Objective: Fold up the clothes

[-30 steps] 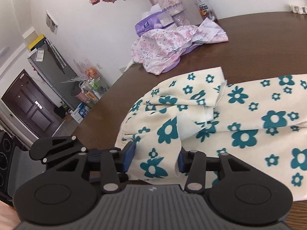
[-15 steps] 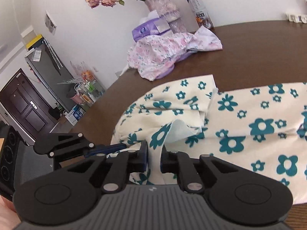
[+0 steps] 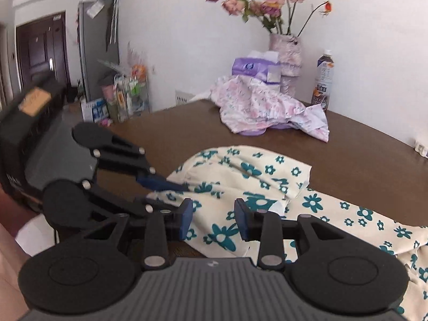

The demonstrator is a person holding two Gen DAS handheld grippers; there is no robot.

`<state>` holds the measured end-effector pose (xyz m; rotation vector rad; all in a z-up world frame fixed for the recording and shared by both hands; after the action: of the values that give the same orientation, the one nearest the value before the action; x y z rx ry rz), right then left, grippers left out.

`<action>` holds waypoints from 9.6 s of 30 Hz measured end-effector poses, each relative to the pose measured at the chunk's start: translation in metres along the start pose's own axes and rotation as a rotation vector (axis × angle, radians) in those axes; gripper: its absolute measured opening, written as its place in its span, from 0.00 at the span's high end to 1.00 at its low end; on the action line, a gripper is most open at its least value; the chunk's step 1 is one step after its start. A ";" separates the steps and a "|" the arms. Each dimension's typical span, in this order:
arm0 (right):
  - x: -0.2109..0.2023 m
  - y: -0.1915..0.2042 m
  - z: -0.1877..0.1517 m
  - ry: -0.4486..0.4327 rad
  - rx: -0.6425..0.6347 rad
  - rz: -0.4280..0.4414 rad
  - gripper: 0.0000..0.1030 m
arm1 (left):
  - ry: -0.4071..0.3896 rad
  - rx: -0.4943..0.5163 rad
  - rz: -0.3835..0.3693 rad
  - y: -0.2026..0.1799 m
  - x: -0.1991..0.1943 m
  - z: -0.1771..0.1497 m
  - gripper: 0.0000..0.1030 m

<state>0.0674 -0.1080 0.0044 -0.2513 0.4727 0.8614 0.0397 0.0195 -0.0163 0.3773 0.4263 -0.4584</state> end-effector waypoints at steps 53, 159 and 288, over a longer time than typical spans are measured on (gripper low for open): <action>0.000 0.012 -0.028 0.027 -0.009 -0.025 0.57 | -0.054 -0.315 0.052 0.019 -0.023 -0.016 0.84; 0.070 -0.030 -0.001 0.001 0.220 0.009 0.85 | -0.015 -0.740 0.086 0.087 0.011 -0.022 0.69; 0.107 -0.108 0.040 0.069 0.198 0.162 0.89 | 0.149 -0.336 -0.312 0.130 0.114 0.021 0.91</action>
<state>0.2225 -0.0893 -0.0113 -0.0609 0.6451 0.9587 0.2037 0.0797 -0.0199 0.0168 0.7005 -0.6518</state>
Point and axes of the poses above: each gripper's, at about its wrist camera, not at the fingertips, and x roughly the way its jaws point, y to its left, z to its top, the point moved 4 cm from there along x, roughly the way its jaws point, and after that the axes turned 5 degrees about -y, right-handed, at the moved point
